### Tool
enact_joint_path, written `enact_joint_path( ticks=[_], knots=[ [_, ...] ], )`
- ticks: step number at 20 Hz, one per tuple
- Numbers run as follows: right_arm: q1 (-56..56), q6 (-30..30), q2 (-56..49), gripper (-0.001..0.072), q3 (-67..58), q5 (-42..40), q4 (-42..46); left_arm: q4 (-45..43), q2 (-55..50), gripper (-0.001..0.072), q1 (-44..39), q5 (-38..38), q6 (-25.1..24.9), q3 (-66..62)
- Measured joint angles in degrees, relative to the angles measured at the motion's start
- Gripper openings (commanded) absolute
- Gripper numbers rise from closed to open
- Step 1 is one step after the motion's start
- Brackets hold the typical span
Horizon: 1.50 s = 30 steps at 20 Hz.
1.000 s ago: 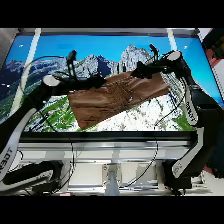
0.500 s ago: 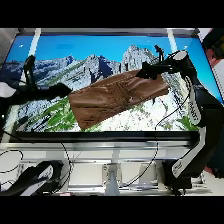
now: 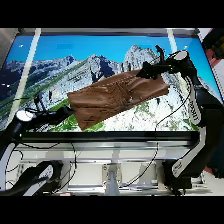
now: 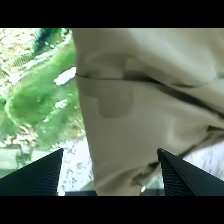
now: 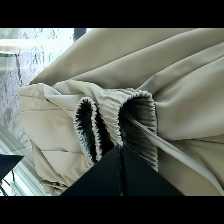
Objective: Fold the clothes and pants, and hang the long-sleeved shirts on hangers.
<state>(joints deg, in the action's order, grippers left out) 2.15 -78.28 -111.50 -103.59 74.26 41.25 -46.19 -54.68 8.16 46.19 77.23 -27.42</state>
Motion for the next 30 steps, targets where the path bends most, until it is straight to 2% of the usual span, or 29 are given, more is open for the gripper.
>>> enact_joint_path(
  ticks=[5,7,12,13,15,16,17,18,19,22,26,28,30],
  knots=[
    [0.00,0.02,0.00,0.0013,0.00,-0.26,-0.04,4.37,-2.47,0.0635,-0.55,-6.67,-0.07,2.62],
    [0.00,0.02,0.00,0.0013,0.00,-0.33,-0.07,7.10,-4.72,0.0635,-1.57,-8.48,-1.51,2.93],
    [0.00,0.02,0.00,0.0013,0.00,-0.35,-0.09,19.63,-10.75,0.0630,-5.35,-10.84,-11.28,3.17],
    [0.00,0.00,0.00,0.0013,0.00,-0.33,-0.09,22.14,-11.78,0.0553,-6.03,-11.10,-13.07,3.17],
    [0.00,0.11,0.00,0.0013,0.00,-0.15,-0.09,26.27,-13.60,0.0309,-7.19,-11.65,-16.94,3.21],
    [0.00,0.66,0.00,0.0013,0.00,0.28,-0.13,28.24,-14.23,0.0219,-7.52,-11.76,-19.23,3.28],
    [0.00,1.46,0.00,0.0013,0.00,0.92,-0.28,30.93,-14.62,0.0209,-7.80,-11.85,-21.42,3.28],
    [0.00,2.49,0.00,0.0013,0.00,1.51,-0.42,33.57,-14.91,0.0150,-7.98,-12.13,-23.52,3.23],
    [0.00,3.48,0.00,0.0013,0.00,2.27,-0.48,35.95,-15.15,0.0029,-8.07,-12.55,-25.55,3.19],
    [0.00,6.75,0.00,0.0013,0.00,5.11,-0.81,41.88,-15.17,0.0029,-8.26,-12.92,-30.42,1.73],
    [-0.26,10.69,0.02,0.0013,0.00,9.38,-3.13,44.30,-13.05,0.0028,-7.63,-9.84,-32.02,-3.37],
    [-1.11,12.07,0.04,0.0012,-0.02,10.91,-3.80,41.40,-11.26,0.0027,-6.67,-7.06,-28.44,-7.10],
    [-2.99,12.90,0.04,0.0012,0.00,11.65,-3.54,34.05,-9.22,0.0027,-5.44,-3.52,-22.03,-11.63]
  ],
)
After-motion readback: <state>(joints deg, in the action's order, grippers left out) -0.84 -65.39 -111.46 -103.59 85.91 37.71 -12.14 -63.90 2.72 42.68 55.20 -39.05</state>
